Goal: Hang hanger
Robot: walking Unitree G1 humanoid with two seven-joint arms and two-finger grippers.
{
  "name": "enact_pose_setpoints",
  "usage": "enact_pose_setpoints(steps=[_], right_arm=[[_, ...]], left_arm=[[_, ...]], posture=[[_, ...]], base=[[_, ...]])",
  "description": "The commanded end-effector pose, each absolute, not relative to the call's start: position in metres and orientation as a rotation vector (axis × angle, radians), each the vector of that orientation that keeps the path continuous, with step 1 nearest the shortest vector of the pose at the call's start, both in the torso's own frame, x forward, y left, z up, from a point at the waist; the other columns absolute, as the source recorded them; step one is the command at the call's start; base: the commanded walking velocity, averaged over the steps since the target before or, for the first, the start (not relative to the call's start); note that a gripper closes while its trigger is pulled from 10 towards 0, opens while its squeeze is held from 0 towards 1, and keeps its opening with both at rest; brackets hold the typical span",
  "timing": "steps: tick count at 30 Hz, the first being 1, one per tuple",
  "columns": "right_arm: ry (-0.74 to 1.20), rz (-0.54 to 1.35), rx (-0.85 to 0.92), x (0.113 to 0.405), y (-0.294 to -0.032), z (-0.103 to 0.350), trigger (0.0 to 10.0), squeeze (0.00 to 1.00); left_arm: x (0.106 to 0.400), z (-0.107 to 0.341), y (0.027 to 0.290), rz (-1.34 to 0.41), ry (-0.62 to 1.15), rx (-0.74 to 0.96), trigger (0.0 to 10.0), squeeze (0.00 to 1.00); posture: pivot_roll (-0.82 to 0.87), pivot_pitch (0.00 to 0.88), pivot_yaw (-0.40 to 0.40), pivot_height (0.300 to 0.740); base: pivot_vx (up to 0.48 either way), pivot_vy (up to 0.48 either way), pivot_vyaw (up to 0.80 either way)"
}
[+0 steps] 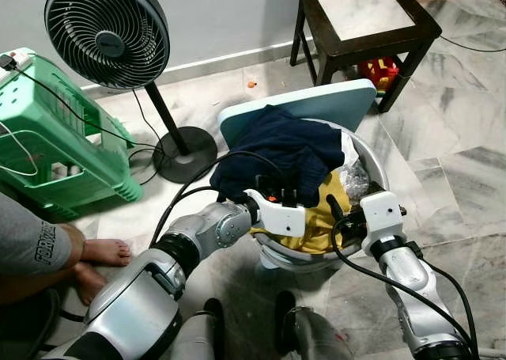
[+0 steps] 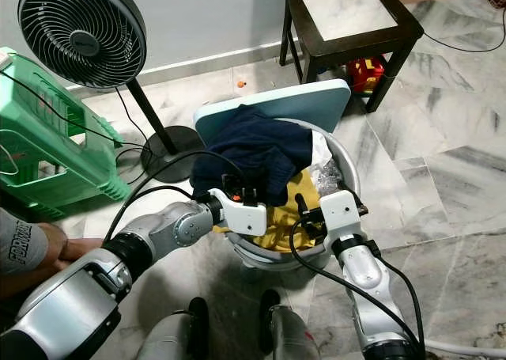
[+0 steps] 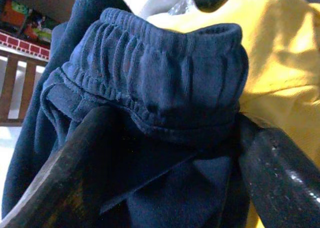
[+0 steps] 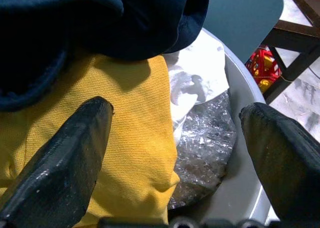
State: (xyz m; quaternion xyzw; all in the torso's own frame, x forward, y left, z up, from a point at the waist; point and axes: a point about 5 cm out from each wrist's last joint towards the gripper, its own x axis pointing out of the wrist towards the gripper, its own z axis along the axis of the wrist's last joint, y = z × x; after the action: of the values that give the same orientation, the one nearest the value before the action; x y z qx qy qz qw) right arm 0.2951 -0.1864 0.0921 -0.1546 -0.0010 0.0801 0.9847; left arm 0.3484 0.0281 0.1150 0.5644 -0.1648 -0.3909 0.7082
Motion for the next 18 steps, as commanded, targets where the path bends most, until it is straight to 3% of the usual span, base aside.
enact_pose_setpoints(steps=[1,18], right_arm=[[0.018,0.162,-0.306,0.2917,-0.1846,0.0871,10.0,0.00],[0.014,0.165,-0.304,0.2959,-0.1819,0.0875,10.0,0.00]], left_arm=[[0.3485,0.1107,0.0332,-0.859,-0.343,1.253,0.0,0.00],[0.3533,0.1179,0.0406,-0.797,-0.382,1.238,0.0,0.00]], posture=[[0.02,0.354,0.052,0.740],[0.04,0.345,0.045,0.740]], base=[[0.000,0.000,0.00],[0.000,0.000,0.00]])
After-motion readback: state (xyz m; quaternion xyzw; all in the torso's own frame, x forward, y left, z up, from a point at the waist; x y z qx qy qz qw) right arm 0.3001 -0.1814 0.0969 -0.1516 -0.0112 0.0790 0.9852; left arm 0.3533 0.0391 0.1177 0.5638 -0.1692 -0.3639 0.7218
